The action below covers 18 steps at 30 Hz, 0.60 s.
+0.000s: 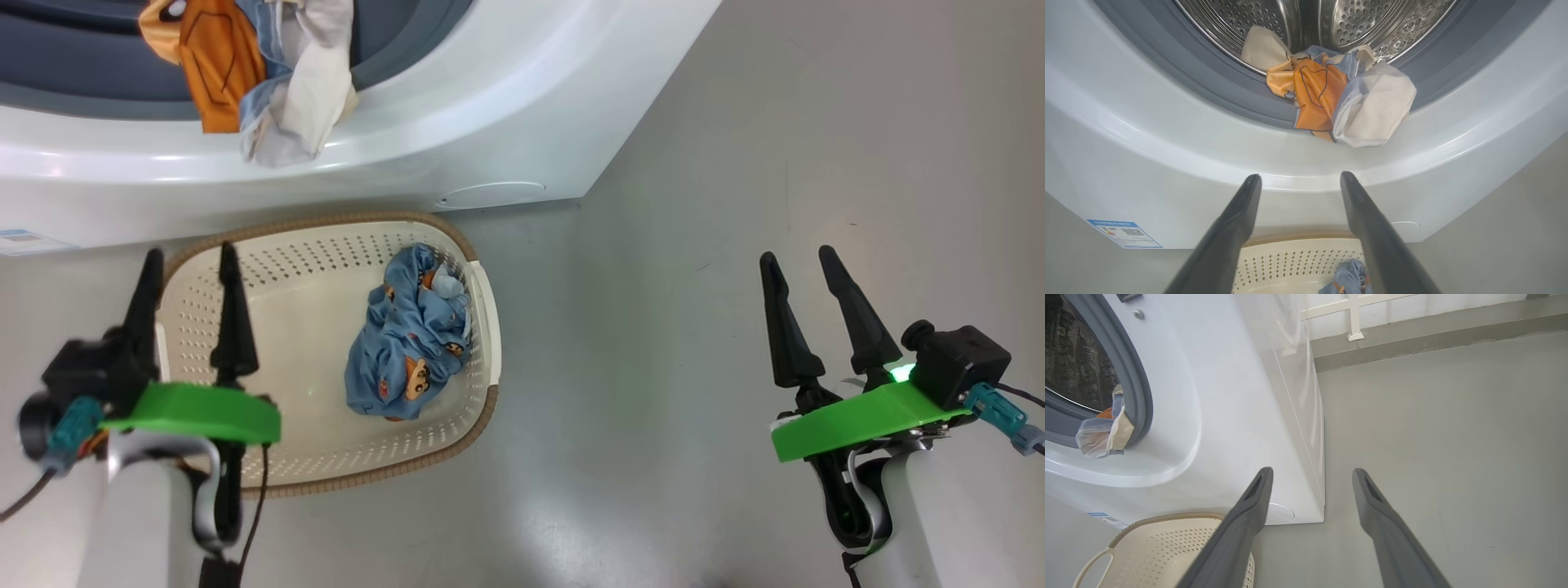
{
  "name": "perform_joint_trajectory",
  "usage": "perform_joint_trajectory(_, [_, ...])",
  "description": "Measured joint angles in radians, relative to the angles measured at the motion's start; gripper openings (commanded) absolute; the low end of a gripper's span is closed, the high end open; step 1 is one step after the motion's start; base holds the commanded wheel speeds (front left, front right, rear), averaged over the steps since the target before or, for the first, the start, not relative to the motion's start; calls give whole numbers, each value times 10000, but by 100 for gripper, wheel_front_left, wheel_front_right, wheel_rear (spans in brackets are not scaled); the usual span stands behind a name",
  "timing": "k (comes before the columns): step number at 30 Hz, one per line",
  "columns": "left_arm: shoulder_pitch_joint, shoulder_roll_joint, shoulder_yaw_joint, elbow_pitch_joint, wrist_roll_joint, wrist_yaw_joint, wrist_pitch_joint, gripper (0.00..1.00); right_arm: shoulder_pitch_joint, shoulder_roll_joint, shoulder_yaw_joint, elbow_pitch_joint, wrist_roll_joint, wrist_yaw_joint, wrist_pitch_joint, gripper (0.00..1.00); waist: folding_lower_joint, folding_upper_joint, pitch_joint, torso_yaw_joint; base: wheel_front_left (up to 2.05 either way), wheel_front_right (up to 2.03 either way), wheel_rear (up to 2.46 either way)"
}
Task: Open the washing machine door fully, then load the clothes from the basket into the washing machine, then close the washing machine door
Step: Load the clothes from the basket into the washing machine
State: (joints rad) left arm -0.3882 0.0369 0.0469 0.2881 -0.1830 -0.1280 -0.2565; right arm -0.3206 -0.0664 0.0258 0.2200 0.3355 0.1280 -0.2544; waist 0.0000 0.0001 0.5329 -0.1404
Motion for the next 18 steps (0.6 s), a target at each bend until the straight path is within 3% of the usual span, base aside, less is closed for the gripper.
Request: perform_joint_trajectory(18, [-2644,82,-598,2213,-88,0,2,100,-11,31,134,19,0,0,0,100,0,0,292,-210,0,0,0])
